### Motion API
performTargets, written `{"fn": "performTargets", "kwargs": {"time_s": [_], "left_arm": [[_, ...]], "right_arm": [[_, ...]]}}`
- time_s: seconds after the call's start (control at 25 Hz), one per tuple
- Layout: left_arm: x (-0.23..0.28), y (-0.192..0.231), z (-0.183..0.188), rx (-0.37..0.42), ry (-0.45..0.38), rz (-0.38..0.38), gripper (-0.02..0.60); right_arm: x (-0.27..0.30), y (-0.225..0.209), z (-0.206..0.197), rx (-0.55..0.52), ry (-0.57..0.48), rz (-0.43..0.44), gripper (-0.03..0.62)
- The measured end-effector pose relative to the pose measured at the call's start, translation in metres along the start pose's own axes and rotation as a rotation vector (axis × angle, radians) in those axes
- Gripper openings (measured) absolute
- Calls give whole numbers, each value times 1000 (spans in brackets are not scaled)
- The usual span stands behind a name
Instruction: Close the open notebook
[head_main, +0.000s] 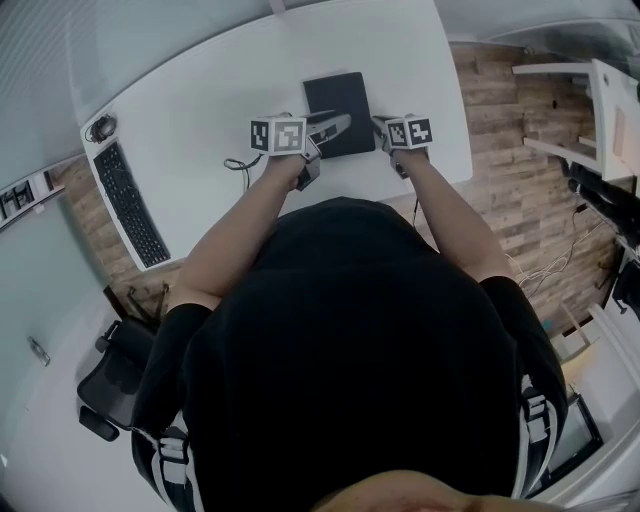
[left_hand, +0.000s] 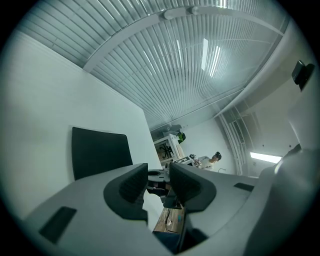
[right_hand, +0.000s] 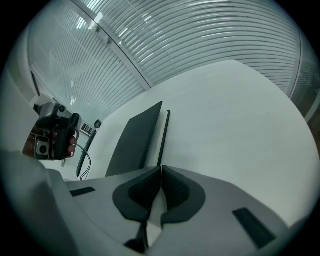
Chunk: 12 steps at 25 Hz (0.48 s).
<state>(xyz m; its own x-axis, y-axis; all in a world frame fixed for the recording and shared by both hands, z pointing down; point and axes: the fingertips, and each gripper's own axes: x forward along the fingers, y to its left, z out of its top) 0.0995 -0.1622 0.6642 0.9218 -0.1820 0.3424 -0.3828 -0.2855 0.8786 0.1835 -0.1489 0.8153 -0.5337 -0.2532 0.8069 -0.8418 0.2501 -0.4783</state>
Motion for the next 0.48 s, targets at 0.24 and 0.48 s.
{"fn": "performTargets", "kwargs": {"time_s": [0.24, 0.48], "left_arm": [[-12, 3, 1, 30, -30, 19, 109], [-36, 7, -4, 69, -35, 51, 46]], "right_arm": [[-5, 2, 2, -26, 5, -9, 37], [-23, 16, 11, -40, -44, -13, 37]]}}
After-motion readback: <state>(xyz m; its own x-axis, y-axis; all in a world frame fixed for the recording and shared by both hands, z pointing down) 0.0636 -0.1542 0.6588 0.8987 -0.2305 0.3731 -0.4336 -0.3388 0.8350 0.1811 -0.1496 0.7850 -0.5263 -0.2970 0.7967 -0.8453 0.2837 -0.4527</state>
